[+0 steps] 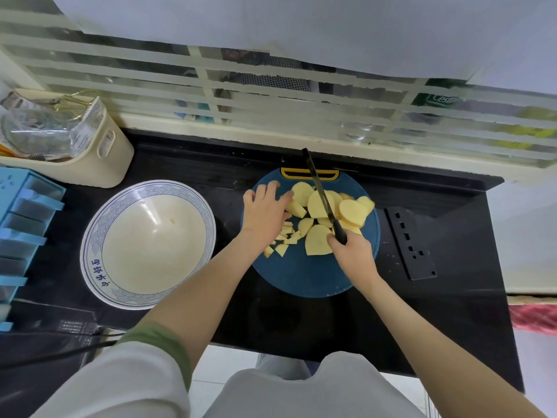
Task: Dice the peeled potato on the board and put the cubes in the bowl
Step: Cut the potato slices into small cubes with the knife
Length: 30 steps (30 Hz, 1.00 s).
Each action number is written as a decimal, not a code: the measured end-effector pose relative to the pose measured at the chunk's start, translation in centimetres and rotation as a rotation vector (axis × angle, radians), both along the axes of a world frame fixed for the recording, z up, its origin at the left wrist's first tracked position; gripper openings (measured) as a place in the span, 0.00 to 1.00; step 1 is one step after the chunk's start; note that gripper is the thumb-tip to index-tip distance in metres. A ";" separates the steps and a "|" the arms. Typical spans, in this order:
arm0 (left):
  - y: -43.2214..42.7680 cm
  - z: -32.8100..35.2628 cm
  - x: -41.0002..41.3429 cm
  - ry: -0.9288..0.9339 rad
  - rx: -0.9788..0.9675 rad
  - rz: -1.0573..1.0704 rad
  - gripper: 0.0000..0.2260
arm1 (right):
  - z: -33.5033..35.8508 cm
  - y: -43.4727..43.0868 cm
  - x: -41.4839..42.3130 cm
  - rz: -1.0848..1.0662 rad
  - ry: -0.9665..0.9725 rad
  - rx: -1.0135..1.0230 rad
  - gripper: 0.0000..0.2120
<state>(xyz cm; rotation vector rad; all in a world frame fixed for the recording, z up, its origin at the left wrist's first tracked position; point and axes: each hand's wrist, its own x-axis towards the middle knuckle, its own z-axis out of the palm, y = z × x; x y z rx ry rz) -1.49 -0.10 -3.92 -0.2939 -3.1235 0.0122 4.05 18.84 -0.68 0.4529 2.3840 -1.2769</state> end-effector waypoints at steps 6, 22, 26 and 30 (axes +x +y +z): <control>0.5 0.1 -0.6 0.010 -0.070 -0.067 0.06 | 0.2 0.7 0.5 -0.021 0.020 0.036 0.15; 3.0 1.6 6.4 -0.364 0.035 -0.110 0.14 | 0.6 1.5 5.8 -0.074 -0.106 -0.142 0.15; 3.2 0.9 8.8 -0.345 -0.095 -0.138 0.15 | 0.0 2.6 9.0 -0.026 -0.225 -0.191 0.14; 4.5 -0.3 11.2 -0.253 -0.078 0.067 0.20 | -1.1 3.3 11.5 -0.061 -0.279 -0.207 0.17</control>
